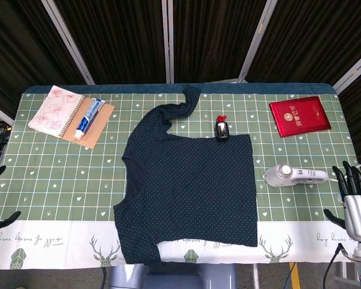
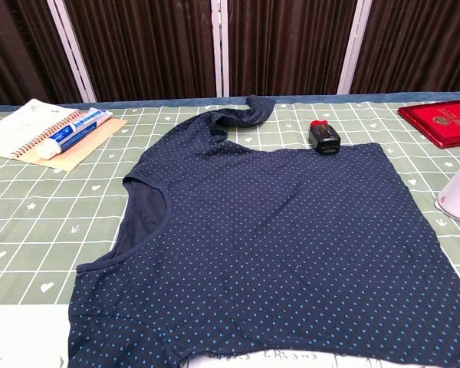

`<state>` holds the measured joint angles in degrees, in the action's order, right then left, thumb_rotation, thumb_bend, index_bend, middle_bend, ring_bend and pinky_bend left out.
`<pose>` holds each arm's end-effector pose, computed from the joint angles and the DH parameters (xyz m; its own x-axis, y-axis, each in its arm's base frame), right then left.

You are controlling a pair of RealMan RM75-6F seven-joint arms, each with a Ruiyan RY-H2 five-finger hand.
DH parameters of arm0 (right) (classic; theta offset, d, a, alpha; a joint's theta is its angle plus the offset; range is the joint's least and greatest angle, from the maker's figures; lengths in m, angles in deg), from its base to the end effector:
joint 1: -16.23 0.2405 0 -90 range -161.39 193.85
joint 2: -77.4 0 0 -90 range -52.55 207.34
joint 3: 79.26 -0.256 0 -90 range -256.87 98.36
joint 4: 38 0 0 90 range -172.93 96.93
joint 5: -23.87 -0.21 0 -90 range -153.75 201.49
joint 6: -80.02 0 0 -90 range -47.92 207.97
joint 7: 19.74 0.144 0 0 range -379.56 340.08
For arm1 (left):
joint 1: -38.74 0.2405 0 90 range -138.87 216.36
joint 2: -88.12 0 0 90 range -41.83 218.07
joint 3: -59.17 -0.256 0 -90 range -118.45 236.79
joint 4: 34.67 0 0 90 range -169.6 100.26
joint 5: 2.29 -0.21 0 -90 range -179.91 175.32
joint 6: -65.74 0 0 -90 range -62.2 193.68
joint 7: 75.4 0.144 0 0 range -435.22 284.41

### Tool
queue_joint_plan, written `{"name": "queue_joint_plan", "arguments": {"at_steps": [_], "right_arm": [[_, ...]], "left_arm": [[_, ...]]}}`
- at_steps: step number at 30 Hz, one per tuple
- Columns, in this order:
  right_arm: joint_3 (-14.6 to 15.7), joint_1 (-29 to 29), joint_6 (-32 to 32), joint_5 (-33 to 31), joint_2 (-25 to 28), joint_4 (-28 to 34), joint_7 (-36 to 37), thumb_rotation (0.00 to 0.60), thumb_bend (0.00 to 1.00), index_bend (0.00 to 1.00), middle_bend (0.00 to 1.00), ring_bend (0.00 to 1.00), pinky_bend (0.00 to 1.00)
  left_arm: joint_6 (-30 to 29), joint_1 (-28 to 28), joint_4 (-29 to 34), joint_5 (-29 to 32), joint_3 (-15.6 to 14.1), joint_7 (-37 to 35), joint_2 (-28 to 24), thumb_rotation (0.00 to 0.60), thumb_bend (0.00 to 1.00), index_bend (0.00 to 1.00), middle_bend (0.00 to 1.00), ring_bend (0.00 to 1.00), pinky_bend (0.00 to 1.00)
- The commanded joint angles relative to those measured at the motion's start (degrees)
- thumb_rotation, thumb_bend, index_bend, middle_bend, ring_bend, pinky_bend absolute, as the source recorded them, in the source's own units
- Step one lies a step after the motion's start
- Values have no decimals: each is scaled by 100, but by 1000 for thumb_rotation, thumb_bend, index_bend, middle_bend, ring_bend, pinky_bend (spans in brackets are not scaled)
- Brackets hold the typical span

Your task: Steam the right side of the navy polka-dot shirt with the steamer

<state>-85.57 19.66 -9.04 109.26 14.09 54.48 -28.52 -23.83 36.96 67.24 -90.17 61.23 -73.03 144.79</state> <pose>-0.3082 -0.1848 0.1818 0.5357 0.1132 0.8368 -0.8439 0.0381 0.5351 -0.2882 0.1603 0.1910 0.4019 -0.0389 0.9149 0.9156 0.0022 -0.4021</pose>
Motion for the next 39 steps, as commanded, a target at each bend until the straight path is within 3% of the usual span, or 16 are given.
{"name": "queue_joint_plan", "arguments": {"at_steps": [1, 7, 13, 24, 32, 39], "right_arm": [[1, 2, 12, -13, -4, -8, -1, 600, 0, 0, 0, 0, 0], [7, 22, 93, -70, -18, -43, -2, 600, 0, 0, 0, 0, 0], [-38, 246, 596, -299, -145, -299, 202, 600, 0, 0, 0, 0, 0], [-322, 1178, 1898, -600, -1080, -2256, 1078, 600, 0, 2, 0, 0, 0], [-354, 1582, 2296, -580, -1739, -3594, 1531, 600, 0, 33, 13, 0, 0], [-266, 1761, 2531, -527, -2012, -4195, 1675, 600, 2, 41, 21, 0, 0]], "left_arm": [[-1, 2, -2, -6, -4, -2, 0, 600, 0, 0, 0, 0, 0], [14, -8, -5, -11, -3, 9, 3, 600, 0, 0, 0, 0, 0], [57, -36, -7, 47, 27, 36, 12, 600, 0, 0, 0, 0, 0], [234, -127, -26, 301, 117, 142, 68, 600, 0, 0, 0, 0, 0], [421, -216, -104, 518, 169, 297, 164, 600, 0, 0, 0, 0, 0], [507, -266, -156, 641, 201, 399, 231, 600, 0, 0, 0, 0, 0]]}}
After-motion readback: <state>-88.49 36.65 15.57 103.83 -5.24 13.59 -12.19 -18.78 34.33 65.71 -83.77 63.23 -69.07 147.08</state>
